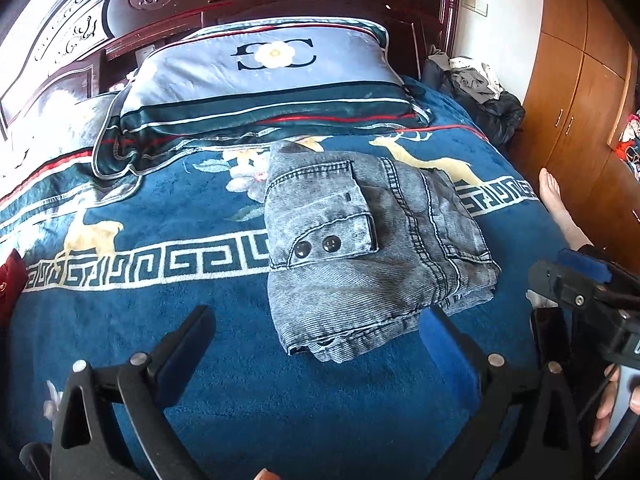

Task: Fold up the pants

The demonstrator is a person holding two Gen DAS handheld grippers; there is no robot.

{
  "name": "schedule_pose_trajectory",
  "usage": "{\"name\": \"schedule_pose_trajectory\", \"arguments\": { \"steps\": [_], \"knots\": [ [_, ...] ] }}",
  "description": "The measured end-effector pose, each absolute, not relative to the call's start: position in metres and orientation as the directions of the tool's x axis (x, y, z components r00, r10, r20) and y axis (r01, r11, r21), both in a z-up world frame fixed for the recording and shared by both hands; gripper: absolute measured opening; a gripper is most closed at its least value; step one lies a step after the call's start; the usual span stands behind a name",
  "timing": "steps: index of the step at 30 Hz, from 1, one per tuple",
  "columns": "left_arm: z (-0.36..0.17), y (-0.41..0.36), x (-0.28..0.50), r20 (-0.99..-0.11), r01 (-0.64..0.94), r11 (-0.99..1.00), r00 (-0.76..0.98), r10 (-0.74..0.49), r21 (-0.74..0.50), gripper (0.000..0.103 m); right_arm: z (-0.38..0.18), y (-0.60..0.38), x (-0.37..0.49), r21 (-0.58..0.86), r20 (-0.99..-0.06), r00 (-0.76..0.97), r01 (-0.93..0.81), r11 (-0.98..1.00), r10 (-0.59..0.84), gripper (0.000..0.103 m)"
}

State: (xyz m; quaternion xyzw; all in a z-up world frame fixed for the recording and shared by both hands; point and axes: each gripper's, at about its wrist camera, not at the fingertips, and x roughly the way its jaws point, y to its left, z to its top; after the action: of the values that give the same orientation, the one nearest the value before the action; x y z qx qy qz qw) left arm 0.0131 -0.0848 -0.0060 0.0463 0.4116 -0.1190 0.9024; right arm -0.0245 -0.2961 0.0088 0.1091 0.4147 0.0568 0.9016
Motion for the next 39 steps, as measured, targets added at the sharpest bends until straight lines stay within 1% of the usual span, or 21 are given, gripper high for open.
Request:
{"name": "schedule_pose_trajectory", "arguments": {
  "steps": [12, 21, 39],
  "knots": [
    [0.013, -0.086, 0.003, -0.717, 0.251, 0.967, 0.68, -0.15, 0.035, 0.103, 0.019, -0.293, -0.036, 0.247, -0.734, 0.655, 0.009, 0.969, 0.181, 0.091],
    [0.019, -0.088, -0.003, -0.716, 0.231, 0.973, 0.684, -0.144, 0.025, 0.103, 0.023, -0.293, -0.041, 0.257, -0.736, 0.651, 0.016, 0.966, 0.185, 0.091],
    [0.024, -0.088, -0.009, -0.704, 0.218, 0.975, 0.699, -0.126, 0.042, 0.103, 0.039, -0.288, -0.047, 0.251, -0.721, 0.67, 0.013, 0.968, 0.178, 0.092]
  ]
}}
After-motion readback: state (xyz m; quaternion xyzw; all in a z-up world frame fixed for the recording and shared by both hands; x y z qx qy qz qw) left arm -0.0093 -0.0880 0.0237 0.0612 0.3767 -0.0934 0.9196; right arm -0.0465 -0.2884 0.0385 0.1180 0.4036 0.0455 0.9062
